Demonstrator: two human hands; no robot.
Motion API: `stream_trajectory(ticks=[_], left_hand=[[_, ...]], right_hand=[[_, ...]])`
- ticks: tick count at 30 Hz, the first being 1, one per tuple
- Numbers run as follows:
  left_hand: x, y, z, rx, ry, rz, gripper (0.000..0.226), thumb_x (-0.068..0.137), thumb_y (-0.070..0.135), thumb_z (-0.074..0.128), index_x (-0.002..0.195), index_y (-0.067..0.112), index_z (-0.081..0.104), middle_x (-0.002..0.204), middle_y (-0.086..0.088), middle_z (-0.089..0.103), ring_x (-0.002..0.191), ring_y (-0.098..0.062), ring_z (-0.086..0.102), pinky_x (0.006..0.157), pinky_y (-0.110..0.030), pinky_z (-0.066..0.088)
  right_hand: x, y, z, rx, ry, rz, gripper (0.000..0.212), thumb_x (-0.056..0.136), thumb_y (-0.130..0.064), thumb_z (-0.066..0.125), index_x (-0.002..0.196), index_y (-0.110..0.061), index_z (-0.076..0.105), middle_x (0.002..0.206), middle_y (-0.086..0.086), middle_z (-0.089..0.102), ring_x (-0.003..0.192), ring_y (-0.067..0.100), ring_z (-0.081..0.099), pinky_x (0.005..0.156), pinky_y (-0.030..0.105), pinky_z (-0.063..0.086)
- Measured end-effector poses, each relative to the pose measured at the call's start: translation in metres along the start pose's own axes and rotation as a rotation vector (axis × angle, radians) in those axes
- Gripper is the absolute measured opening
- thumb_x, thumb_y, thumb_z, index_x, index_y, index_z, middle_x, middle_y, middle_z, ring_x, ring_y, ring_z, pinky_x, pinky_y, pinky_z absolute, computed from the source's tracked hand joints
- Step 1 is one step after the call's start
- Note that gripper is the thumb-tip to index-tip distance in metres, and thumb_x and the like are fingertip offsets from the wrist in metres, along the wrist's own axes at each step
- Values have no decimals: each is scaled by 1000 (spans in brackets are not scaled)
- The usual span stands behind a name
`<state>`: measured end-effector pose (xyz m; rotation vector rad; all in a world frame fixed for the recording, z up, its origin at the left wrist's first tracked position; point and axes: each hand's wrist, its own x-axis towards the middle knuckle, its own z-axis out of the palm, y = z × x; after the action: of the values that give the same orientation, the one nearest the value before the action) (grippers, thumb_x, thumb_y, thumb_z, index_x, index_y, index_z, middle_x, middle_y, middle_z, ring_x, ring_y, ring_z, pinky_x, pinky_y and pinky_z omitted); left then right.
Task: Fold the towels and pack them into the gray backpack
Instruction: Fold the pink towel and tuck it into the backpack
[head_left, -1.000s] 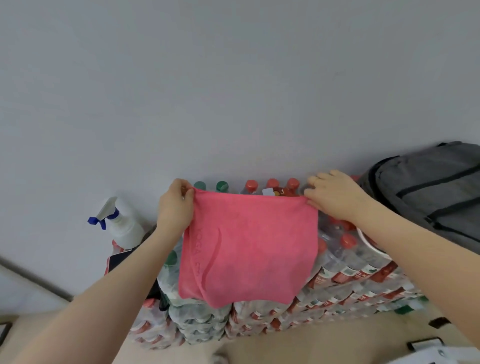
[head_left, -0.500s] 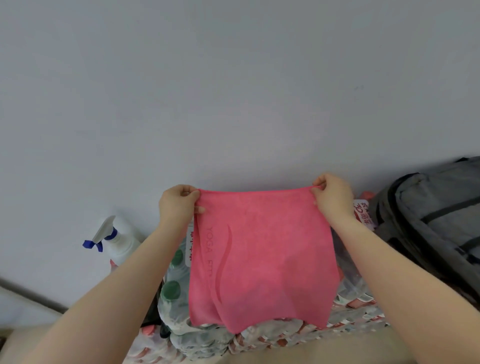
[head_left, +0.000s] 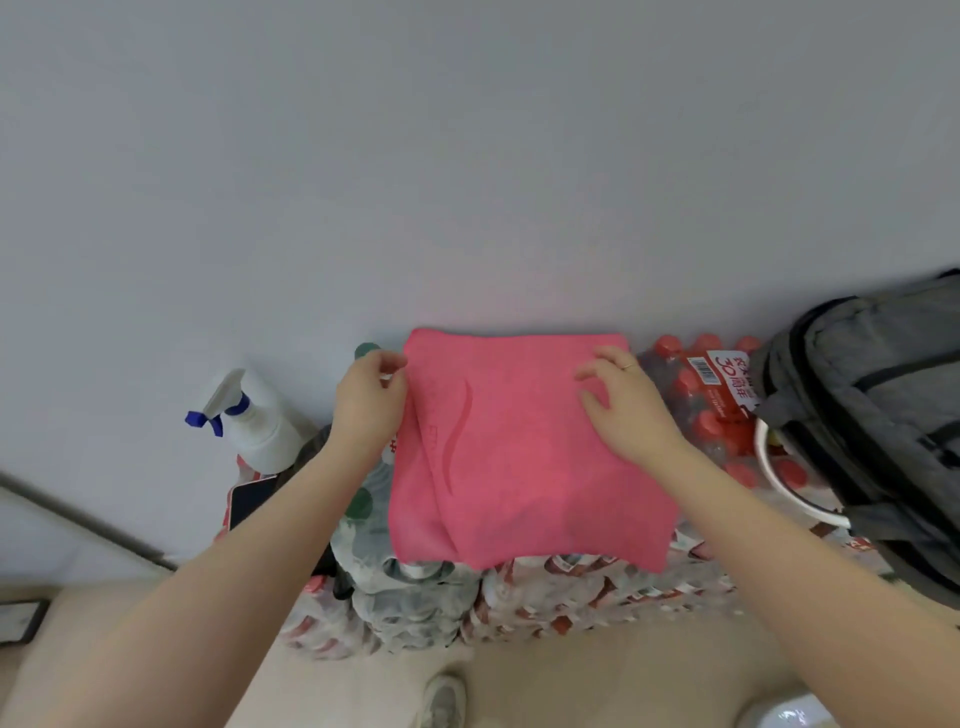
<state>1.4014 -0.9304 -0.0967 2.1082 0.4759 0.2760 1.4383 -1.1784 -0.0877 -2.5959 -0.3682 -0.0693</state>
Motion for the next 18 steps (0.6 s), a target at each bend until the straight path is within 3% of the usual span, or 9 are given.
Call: stream_trajectory(ticks=[3, 5, 7, 10, 13, 15, 18], left_hand=[[-34, 0, -15, -76, -24, -47, 17, 92, 12, 45, 93, 5, 60, 79, -3, 64, 62, -18, 56, 64, -30, 43], [-57, 2, -22, -78, -82, -97, 20, 93, 12, 45, 90, 1, 61, 72, -2, 63, 56, -17, 56, 61, -32, 48], [-79, 1, -22, -98, -175, -165, 22, 93, 11, 45, 90, -2, 62, 74, -7, 65, 64, -23, 62, 70, -40, 56], [-109, -3, -10, -111, -306, -268, 22, 93, 9, 42, 97, -4, 60, 84, -16, 65, 77, -29, 62, 83, -47, 54], [-129, -4, 6, -240, -316, -428, 32, 93, 9, 39, 122, 0, 49, 93, -18, 60, 77, -23, 55, 72, -37, 52], [-139, 1, 16, -491, -298, -568, 38, 94, 3, 37, 131, -5, 38, 80, -13, 54, 66, -19, 52, 58, -27, 48], [-145, 15, 29, -729, -225, -668, 26, 95, 1, 39, 118, -8, 49, 76, -8, 53, 66, -14, 54, 53, -22, 46]], right_hand=[[-33, -34, 4, 35, -111, -168, 16, 87, -5, 52, 97, -8, 63, 110, 7, 54, 96, 20, 54, 90, 33, 43], [-55, -58, 10, -4, -199, -267, 15, 90, -14, 49, 99, -11, 61, 106, 3, 55, 91, 19, 54, 82, 37, 47], [-76, -76, 19, -56, -259, -339, 18, 92, -18, 47, 103, -12, 60, 107, 2, 56, 95, 22, 55, 81, 40, 47], [-97, -81, 35, -138, -345, -348, 26, 93, -20, 46, 115, -11, 54, 115, 5, 53, 104, 25, 52, 88, 41, 45], [-105, -75, 42, -27, -366, -270, 36, 94, -15, 45, 129, -11, 48, 132, 5, 48, 119, 24, 46, 100, 36, 39], [-105, -71, 42, 107, -373, -196, 39, 94, -10, 44, 133, -11, 45, 138, 5, 45, 126, 20, 42, 106, 29, 32], [-102, -67, 41, 283, -390, -77, 37, 93, -7, 45, 129, -11, 49, 133, 4, 50, 123, 18, 46, 101, 24, 33]])
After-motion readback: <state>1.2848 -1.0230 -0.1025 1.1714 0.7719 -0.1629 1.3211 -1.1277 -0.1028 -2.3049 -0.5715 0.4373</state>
